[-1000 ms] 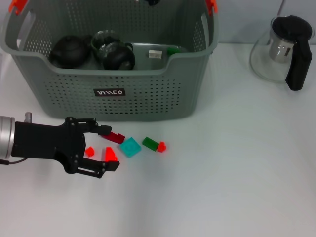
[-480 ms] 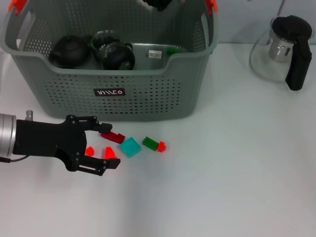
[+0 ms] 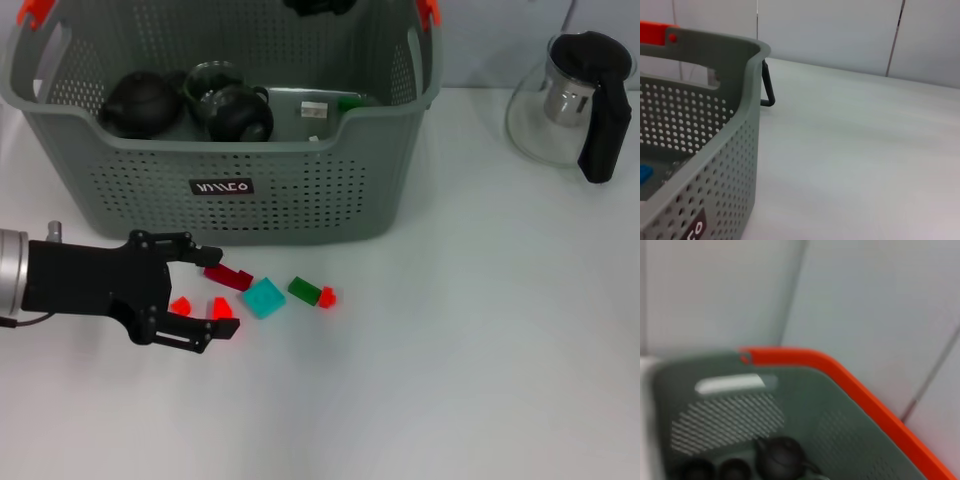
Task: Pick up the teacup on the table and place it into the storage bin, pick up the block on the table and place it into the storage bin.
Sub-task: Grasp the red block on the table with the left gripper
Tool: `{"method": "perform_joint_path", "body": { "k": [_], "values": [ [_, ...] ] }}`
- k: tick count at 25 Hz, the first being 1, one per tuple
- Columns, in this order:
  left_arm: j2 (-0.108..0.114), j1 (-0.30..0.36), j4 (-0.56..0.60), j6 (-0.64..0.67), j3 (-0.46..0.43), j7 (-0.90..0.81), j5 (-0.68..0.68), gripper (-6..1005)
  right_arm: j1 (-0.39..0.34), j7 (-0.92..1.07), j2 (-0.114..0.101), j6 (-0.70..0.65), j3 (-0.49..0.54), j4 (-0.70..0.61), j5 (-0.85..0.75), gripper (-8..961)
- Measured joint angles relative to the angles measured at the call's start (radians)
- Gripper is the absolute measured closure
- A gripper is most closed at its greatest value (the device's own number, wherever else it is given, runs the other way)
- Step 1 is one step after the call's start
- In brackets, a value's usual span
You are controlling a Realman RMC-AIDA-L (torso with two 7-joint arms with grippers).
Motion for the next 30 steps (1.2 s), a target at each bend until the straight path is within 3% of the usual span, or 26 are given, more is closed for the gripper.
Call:
{"method": "perform_joint_path", "body": {
  "k": [5, 11, 15, 19, 22, 30],
  "values": [
    [0.001, 0.007, 0.037, 0.006, 0.002, -0.011, 0.016, 98, -0.121, -0.010, -0.005, -0.178, -0.009, -0.200, 0.159, 183],
    [-0.008, 0.027, 0.110, -0.015, 0.008, -0.011, 0.055, 98, -0.289, -0.043, -0.002, -0.409, -0.029, -0.367, 0.314, 19],
    [-0.019, 0.027, 0.132, -0.054, 0.010, -0.020, 0.131, 98, -0.382, -0.083, -0.002, -0.503, -0.047, -0.387, 0.408, 19],
    [-0.047, 0.024, 0.193, -0.093, 0.040, -0.076, 0.218, 98, -0.445, -0.089, -0.002, -0.520, -0.045, -0.387, 0.438, 18],
    [-0.057, 0.032, 0.263, -0.094, 0.131, -0.180, 0.249, 98, -0.465, -0.090, -0.003, -0.522, -0.040, -0.387, 0.453, 18],
    [-0.055, 0.032, 0.380, -0.074, 0.308, -0.450, 0.269, 98, -0.465, -0.097, -0.005, -0.528, -0.032, -0.381, 0.451, 23]
  ]
}}
